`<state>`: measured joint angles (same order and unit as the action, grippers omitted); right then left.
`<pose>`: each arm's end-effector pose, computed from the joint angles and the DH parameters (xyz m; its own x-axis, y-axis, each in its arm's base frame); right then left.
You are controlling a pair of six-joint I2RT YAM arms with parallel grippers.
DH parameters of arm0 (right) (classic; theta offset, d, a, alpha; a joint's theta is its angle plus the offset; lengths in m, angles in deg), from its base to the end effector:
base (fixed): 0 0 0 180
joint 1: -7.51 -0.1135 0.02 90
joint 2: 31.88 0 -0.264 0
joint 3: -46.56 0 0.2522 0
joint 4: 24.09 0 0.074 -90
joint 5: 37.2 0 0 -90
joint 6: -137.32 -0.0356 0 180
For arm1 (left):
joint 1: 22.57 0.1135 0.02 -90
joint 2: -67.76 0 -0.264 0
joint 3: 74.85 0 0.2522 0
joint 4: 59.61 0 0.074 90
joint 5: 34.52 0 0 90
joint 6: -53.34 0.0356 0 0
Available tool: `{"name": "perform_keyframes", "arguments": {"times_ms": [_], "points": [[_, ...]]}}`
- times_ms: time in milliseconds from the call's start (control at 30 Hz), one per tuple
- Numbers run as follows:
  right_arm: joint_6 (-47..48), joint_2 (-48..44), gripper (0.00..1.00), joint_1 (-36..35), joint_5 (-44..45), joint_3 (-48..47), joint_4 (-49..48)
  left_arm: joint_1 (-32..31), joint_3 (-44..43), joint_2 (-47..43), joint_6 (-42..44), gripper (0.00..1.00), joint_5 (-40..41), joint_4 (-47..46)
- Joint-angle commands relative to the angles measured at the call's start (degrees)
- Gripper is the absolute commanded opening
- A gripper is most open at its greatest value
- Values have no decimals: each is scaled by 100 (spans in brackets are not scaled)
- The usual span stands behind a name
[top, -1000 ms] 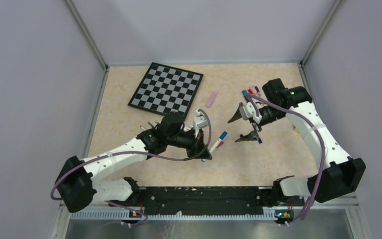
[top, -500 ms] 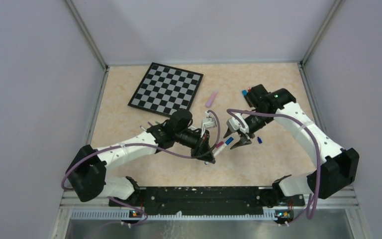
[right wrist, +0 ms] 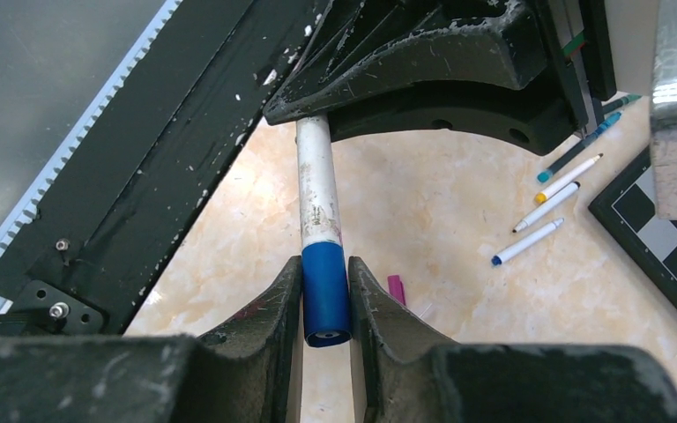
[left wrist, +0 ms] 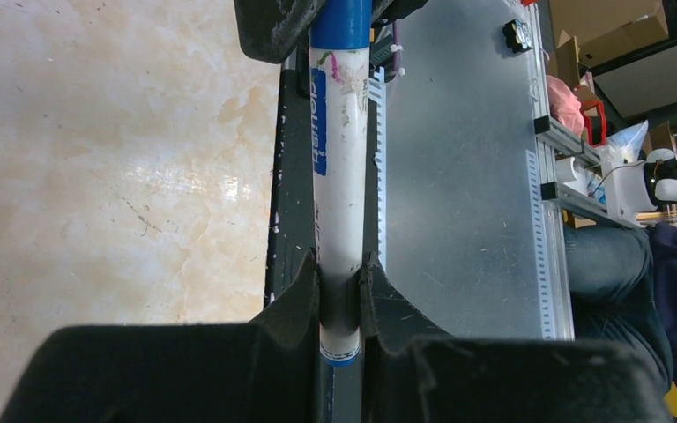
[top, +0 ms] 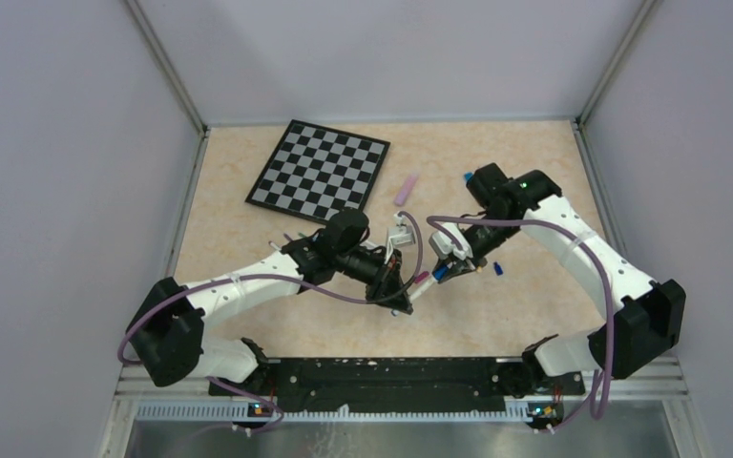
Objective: Open the pen caps
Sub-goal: Pick up the pen from the center of the board.
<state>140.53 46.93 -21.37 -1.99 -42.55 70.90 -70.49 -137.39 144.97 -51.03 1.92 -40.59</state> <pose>0.1835 0.1345 0.3235 0.3930 -0.4407 -0.8071 -0.8512 -0.5064 -0.1380 0.1695 -0.2305 0.2543 -0.5809 0.4233 -0.6953 0.7694 0.0065 -0.6388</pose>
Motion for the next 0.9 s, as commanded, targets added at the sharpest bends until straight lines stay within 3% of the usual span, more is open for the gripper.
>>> {"name": "perform_keyframes", "arguments": {"times_ms": [0, 133, 333, 533, 633, 867], "points": [[109, -34, 8, -131, -182, -25, 40, 62, -167, -13, 101, 3, -85, -99], [174, -53, 0, -155, -188, 6, 123, 82, -179, -42, 71, 21, -55, -82], [-414, -285, 0, -146, -176, 174, -110, 148, 21, -394, -198, 68, 229, -129], [-1142, -768, 0, 532, -911, 881, -588, 299, 1168, -1619, -1377, 95, 1240, -1603], [-1772, -1148, 0, 983, -1490, 1346, -1085, 351, 1940, -2338, -2072, 99, 1989, -2677], [-5262, -1864, 0, 1688, -2094, 2539, -3813, 378, 3195, -3318, -3843, 99, 3702, -4288]]}}
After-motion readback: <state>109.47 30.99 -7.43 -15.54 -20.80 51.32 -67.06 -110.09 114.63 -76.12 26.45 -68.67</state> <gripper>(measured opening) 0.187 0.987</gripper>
